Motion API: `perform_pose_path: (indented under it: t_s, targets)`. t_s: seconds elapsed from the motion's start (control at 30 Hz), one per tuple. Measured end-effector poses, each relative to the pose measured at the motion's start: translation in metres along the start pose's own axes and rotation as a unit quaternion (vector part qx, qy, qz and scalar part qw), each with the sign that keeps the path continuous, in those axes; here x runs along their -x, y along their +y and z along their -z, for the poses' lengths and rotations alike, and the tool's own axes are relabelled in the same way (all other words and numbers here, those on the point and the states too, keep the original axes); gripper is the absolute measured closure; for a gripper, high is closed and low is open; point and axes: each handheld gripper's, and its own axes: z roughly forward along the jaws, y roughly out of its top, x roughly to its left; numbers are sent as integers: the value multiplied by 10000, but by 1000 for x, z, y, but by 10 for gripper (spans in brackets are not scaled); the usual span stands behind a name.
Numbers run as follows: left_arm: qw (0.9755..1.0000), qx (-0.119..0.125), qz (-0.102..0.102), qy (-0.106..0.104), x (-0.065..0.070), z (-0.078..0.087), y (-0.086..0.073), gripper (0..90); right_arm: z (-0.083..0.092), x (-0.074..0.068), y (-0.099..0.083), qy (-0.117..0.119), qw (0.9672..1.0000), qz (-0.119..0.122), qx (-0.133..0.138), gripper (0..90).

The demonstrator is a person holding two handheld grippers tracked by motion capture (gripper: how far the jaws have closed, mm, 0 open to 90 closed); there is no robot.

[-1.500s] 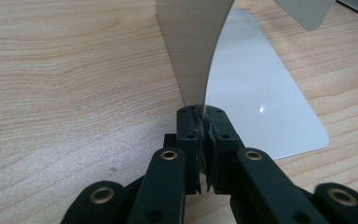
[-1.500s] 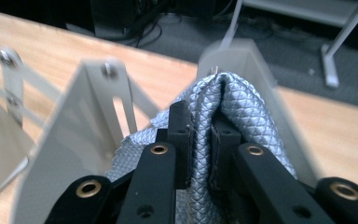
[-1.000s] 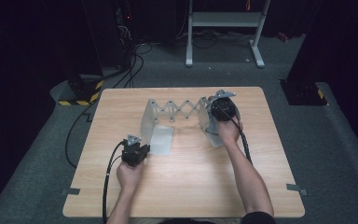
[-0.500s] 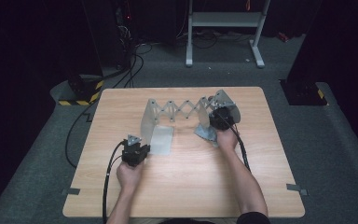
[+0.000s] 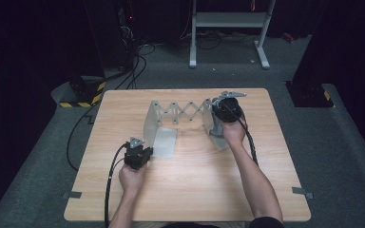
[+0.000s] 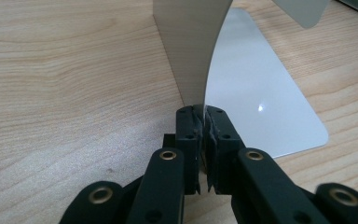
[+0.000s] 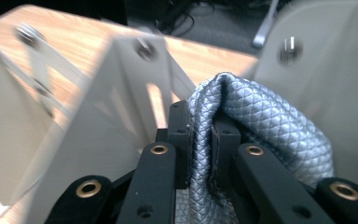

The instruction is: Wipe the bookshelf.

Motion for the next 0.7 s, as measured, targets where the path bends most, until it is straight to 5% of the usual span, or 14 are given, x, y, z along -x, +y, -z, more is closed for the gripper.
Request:
perform_pose_path:
  t_s: [0.33, 0.7]
  targets:
    - [10000, 15, -47, 51, 1, 0, 0, 841, 11, -14, 13, 357, 9990, 197, 171, 826]
    - [9999, 11, -91, 61, 3, 0, 0, 835, -17, -14, -14, 481, 9982, 49, -347, 828]
